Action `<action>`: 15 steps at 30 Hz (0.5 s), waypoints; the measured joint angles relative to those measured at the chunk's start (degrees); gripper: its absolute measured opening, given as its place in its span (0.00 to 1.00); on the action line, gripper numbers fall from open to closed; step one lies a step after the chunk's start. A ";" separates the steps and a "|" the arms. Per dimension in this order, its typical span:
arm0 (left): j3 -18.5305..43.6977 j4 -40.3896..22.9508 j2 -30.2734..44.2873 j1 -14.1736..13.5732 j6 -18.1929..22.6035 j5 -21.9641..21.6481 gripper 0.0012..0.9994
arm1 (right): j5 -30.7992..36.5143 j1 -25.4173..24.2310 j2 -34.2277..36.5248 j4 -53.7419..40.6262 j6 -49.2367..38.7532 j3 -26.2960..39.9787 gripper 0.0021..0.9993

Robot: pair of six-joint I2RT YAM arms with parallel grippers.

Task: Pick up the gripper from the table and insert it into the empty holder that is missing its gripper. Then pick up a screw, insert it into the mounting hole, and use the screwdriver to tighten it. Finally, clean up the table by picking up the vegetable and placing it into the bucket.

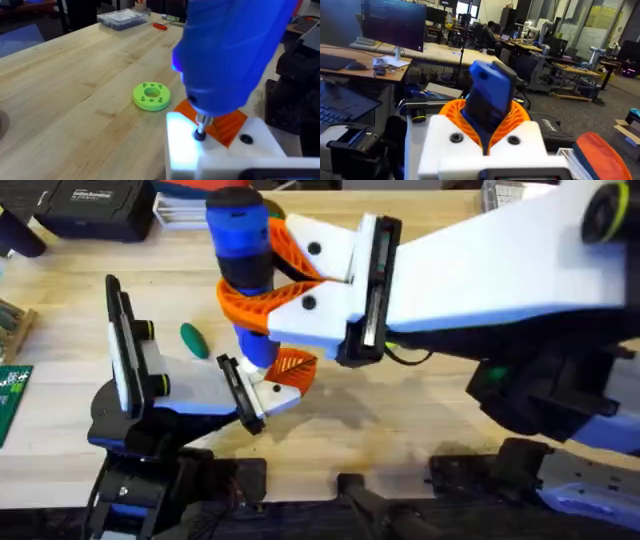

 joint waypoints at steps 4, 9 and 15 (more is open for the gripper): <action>0.00 0.00 -0.02 0.00 0.00 -0.02 0.00 | -0.04 0.00 -0.01 0.07 -0.73 0.00 0.03; 0.00 0.00 0.00 0.00 0.00 -0.02 0.00 | -0.09 0.00 0.02 0.05 -1.09 0.00 0.03; 0.00 0.00 0.00 0.00 0.00 -0.02 0.00 | -0.11 0.00 0.04 -0.02 -1.48 0.00 0.03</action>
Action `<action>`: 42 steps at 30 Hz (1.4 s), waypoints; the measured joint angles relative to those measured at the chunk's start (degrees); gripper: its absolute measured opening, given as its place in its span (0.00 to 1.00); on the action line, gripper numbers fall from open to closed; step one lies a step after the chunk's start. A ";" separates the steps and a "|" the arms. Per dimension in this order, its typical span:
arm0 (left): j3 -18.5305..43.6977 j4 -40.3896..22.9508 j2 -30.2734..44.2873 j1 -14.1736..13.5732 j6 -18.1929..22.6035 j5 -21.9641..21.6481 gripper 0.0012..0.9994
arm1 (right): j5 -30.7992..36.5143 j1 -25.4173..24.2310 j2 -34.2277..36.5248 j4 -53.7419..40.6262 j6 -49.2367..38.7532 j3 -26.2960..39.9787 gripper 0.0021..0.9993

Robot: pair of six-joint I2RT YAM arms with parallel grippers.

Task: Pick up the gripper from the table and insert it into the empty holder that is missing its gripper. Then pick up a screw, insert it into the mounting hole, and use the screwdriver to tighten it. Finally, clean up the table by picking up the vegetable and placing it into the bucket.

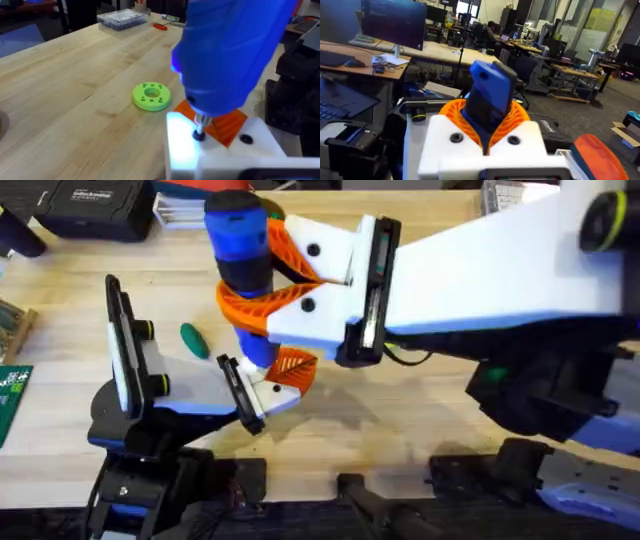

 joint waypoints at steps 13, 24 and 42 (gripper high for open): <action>0.00 0.00 0.00 -0.01 0.00 0.02 0.00 | -0.13 0.00 -0.01 3.82 -0.72 0.00 0.03; 0.00 0.00 -0.02 -0.01 0.00 0.01 0.00 | -0.13 0.00 0.00 1.72 -0.36 0.00 0.03; 0.00 0.00 -0.02 -0.02 0.00 0.02 0.00 | -0.13 -0.22 -0.63 -1.18 0.69 0.00 0.03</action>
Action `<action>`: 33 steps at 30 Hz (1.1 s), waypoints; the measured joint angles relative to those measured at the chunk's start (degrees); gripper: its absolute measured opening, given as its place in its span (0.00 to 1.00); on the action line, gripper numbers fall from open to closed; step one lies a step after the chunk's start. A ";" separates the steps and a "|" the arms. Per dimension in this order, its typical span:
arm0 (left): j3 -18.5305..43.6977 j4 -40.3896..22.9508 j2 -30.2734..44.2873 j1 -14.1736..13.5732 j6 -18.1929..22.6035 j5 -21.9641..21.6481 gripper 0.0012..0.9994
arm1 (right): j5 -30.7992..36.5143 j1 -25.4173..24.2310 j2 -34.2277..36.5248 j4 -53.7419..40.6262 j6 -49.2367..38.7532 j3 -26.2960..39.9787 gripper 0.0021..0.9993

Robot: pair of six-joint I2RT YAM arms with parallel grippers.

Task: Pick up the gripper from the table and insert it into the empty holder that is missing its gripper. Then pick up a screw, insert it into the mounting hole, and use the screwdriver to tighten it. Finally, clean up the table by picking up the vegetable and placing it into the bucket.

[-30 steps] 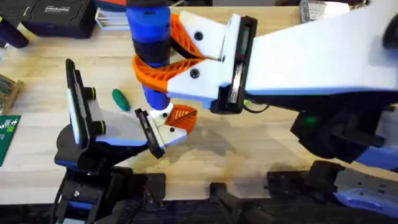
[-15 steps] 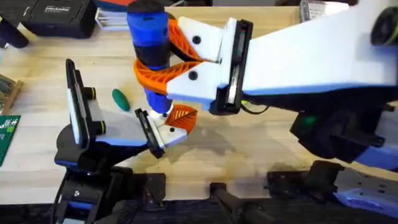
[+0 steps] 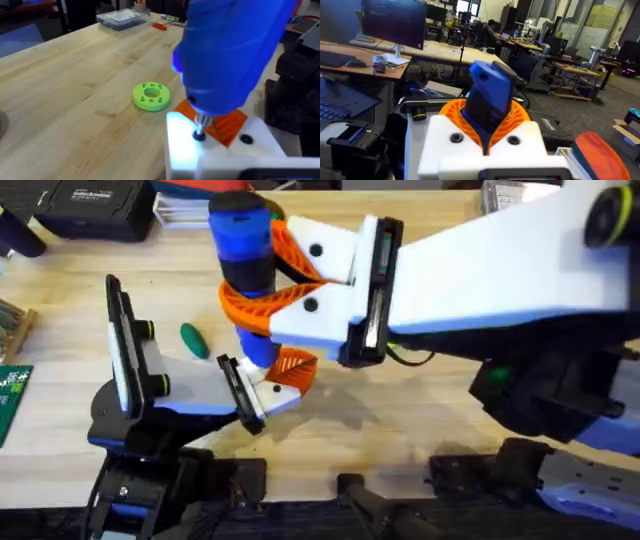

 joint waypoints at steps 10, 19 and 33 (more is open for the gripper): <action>0.00 0.00 0.00 0.00 0.00 0.00 0.00 | 0.00 0.00 0.00 0.00 0.00 0.00 0.03; 0.00 -0.02 0.00 0.00 0.00 0.00 0.00 | 0.00 0.00 0.00 -0.38 0.02 0.00 0.03; 0.00 -0.15 0.00 -0.18 0.25 1.46 0.00 | -1.04 0.02 -0.13 0.08 0.20 -0.03 0.03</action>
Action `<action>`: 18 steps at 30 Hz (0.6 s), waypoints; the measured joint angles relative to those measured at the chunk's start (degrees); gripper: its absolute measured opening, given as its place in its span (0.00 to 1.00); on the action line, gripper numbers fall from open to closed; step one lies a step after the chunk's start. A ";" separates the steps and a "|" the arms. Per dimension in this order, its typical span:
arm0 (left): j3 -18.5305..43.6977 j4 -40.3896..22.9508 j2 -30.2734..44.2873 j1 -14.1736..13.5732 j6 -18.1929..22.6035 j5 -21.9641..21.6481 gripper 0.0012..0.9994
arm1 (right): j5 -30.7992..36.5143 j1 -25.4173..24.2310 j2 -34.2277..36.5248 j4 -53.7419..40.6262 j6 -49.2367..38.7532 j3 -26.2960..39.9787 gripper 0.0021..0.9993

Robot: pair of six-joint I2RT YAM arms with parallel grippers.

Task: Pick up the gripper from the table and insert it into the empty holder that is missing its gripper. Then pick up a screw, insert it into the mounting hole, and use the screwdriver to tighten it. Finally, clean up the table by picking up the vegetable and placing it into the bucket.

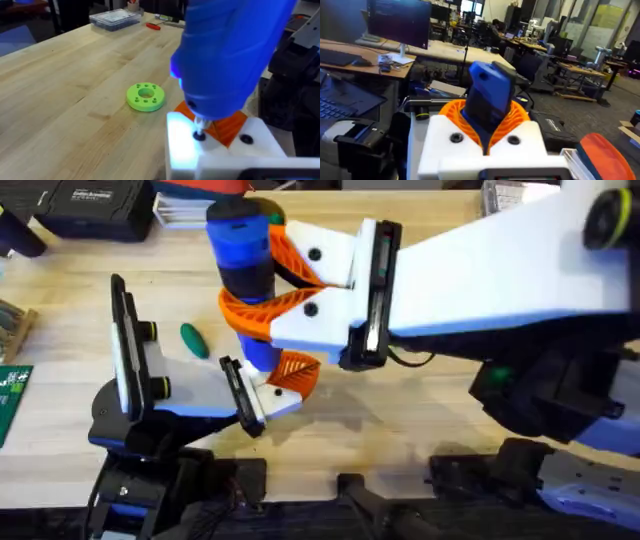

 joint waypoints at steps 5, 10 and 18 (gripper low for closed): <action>0.00 0.20 -0.04 -0.12 0.38 0.09 0.00 | -0.04 -0.02 0.28 2.72 0.32 -0.74 0.03; 0.00 0.33 -0.43 -0.12 0.36 0.00 0.00 | 0.04 0.00 0.28 3.00 0.48 -0.76 0.03; -0.02 0.04 -0.41 -0.12 0.26 -0.22 0.00 | 0.47 -0.63 0.28 2.87 2.55 -0.75 0.21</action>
